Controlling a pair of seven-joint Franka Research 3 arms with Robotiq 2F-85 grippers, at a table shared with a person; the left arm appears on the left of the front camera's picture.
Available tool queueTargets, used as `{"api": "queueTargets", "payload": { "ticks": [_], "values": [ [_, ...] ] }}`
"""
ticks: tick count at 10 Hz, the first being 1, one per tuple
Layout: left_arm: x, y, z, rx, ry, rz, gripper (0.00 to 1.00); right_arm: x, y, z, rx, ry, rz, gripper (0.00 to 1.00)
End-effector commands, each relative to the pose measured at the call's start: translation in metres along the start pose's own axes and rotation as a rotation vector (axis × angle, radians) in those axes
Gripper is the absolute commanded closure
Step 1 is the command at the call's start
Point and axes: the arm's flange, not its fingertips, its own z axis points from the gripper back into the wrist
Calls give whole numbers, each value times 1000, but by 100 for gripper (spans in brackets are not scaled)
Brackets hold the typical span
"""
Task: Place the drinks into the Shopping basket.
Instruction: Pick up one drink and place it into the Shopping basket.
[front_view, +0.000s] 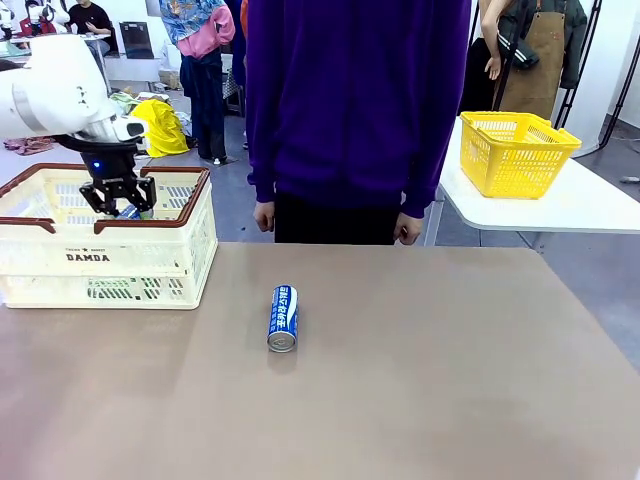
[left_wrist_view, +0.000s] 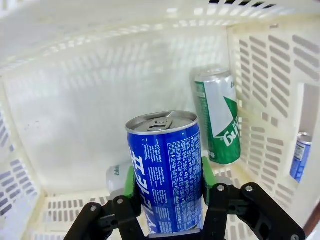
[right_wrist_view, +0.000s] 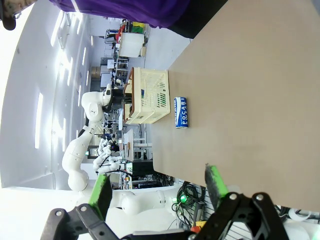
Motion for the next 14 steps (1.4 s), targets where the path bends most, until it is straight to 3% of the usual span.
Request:
{"api": "queueTargets", "payload": {
  "ticks": [1,6,7,8,9,14],
  "values": [
    [6,1,5,-5,21,-14,100,2,0,-1,26,-9,27,0],
    [13,-2,-7,41,34,13,100,2,0,-1,26,-9,27,0],
    [14,-2,-7,46,30,15,66,2,0,-1,26,-9,27,0],
    [13,-3,-5,42,32,15,8,2,0,-1,26,-9,27,0],
    [13,-2,-5,50,33,19,0,2,0,-1,26,-9,27,0],
    [11,0,3,60,2,29,0,2,0,-1,26,-9,27,0]
  ]
}}
